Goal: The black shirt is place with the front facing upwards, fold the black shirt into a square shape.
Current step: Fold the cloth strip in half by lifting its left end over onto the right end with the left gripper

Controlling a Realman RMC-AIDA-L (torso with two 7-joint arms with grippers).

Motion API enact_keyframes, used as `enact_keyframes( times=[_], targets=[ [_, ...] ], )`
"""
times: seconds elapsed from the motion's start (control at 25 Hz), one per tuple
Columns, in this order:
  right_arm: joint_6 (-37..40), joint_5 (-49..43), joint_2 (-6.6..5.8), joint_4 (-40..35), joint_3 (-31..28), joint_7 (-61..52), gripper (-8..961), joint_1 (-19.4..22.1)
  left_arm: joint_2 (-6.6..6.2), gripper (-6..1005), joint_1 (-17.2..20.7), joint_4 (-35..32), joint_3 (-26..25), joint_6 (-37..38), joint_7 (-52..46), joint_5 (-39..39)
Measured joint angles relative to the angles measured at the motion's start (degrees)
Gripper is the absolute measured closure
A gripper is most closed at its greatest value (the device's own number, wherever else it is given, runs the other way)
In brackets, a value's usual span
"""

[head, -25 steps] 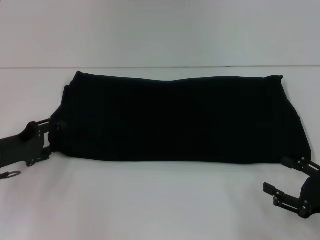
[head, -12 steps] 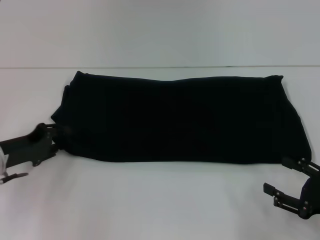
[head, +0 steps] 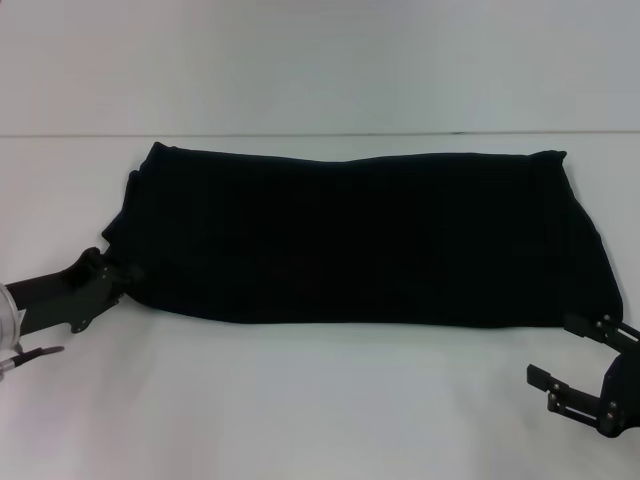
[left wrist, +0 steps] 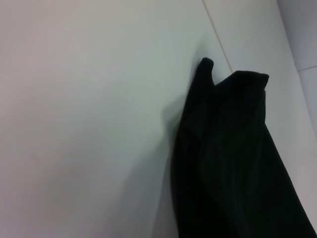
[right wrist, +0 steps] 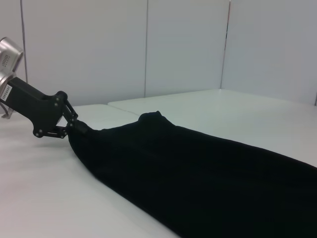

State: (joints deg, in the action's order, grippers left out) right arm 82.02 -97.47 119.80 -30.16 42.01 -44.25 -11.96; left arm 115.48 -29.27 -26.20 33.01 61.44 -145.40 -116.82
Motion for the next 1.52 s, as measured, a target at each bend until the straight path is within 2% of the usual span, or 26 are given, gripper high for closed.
enact_keyframes(
  times=[0.08, 0.2, 0.6, 0.92, 1.0, 1.32, 1.52],
  targets=[
    [0.0, 0.0, 0.0, 0.02, -0.05, -0.06, 114, -0.07, 0.0, 879, 0.0, 0.0, -0.34, -0.06, 0.12, 0.13],
    [0.0, 0.0, 0.03, 0.02, -0.07, -0.08, 114, -0.18, 0.0, 938, 0.04, 0.22, -1.03, 0.05, 1.69, 0.66],
    [0.0, 0.35, 0.09, 0.15, -0.38, -0.12, 115, -0.35, 0.09, 938, 1.67, 0.08, -1.24, 0.59, 2.19, 1.12],
    [-0.02, 0.53, 0.09, 0.56, -2.53, -0.14, 115, -0.8, -0.45, 939, 5.46, -0.81, -3.63, 2.34, 4.94, 4.48],
    [-0.13, 0.53, 0.09, 0.65, -2.86, -0.14, 115, -1.11, -0.89, 939, 6.08, -1.23, -4.77, 2.4, 5.28, 4.5],
    [-0.87, 0.53, 0.07, 1.34, -3.31, -0.14, 115, -2.42, -4.5, 937, 7.26, -1.35, -9.2, 2.62, 5.86, 4.19],
    [-1.47, 0.53, 0.08, 1.69, -3.52, -0.14, 115, -2.44, -4.94, 930, 6.71, -1.45, -9.88, 4.99, 5.99, 4.34]
  ],
)
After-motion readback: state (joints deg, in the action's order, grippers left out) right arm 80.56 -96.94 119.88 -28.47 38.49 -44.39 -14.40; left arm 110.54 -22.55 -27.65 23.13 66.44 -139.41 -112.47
